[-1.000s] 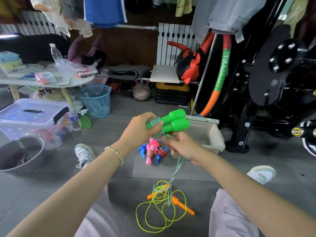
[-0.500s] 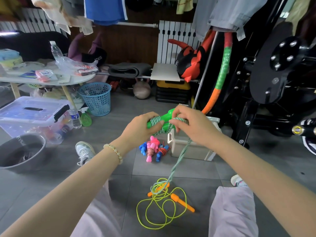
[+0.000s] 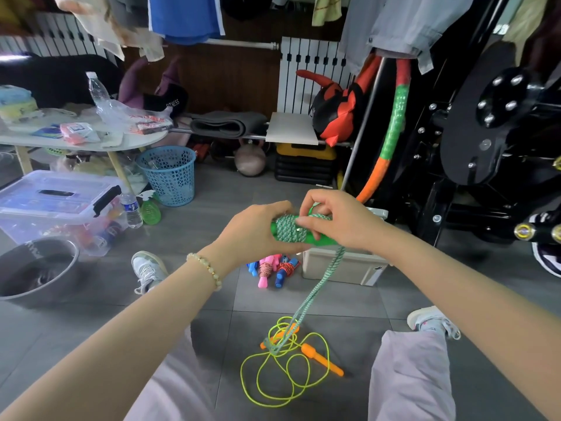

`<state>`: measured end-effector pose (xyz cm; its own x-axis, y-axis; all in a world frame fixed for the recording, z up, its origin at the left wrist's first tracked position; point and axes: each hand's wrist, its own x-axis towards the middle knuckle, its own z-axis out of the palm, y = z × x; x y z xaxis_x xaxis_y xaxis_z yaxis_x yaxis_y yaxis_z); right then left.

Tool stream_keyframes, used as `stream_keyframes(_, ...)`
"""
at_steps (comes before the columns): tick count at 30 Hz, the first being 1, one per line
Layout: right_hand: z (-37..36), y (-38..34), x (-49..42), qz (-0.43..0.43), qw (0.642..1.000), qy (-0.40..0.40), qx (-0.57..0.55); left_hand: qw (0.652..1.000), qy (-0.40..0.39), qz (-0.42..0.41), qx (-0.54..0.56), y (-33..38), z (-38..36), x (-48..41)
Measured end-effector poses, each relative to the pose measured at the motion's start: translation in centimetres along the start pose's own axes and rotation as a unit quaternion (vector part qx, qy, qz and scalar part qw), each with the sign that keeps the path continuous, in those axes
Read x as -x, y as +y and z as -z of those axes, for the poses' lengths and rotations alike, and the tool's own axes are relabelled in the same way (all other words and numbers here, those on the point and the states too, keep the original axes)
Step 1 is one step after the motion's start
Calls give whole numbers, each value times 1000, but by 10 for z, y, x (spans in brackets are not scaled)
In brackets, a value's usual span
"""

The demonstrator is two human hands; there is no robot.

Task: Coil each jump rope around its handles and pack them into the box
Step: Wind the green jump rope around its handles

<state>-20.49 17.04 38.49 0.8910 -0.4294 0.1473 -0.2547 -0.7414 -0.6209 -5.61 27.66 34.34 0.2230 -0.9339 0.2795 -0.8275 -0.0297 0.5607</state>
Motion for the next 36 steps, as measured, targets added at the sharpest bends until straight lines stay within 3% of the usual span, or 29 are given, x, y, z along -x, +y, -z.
stream_keyframes(4,15,3,1,47,995,-69,49,999,-39,-13,22,-11,9,1)
stream_keyframes(10,21,-5,-3,114,974,-83,179,995,-73,-56,25,-8,13,2)
stream_keyframes(14,19,-6,-4,52,990,-115,68,994,-81,-58,-33,0,18,1)
stream_keyframes(17,22,-7,-1,-9,987,-157,-38,995,-86,-54,-16,-1,15,0)
stream_keyframes(22,33,-2,-1,-39,967,-247,-50,991,-119,-64,5,-6,15,0)
stream_keyframes(27,27,6,-4,-12,986,-154,-57,987,-145,-68,17,1,12,3)
stream_keyframes(33,25,7,-3,-53,979,-158,-115,996,-64,-61,-13,6,4,4)
stream_keyframes(36,19,9,-2,-31,989,-96,-111,996,-55,-61,20,4,2,4)
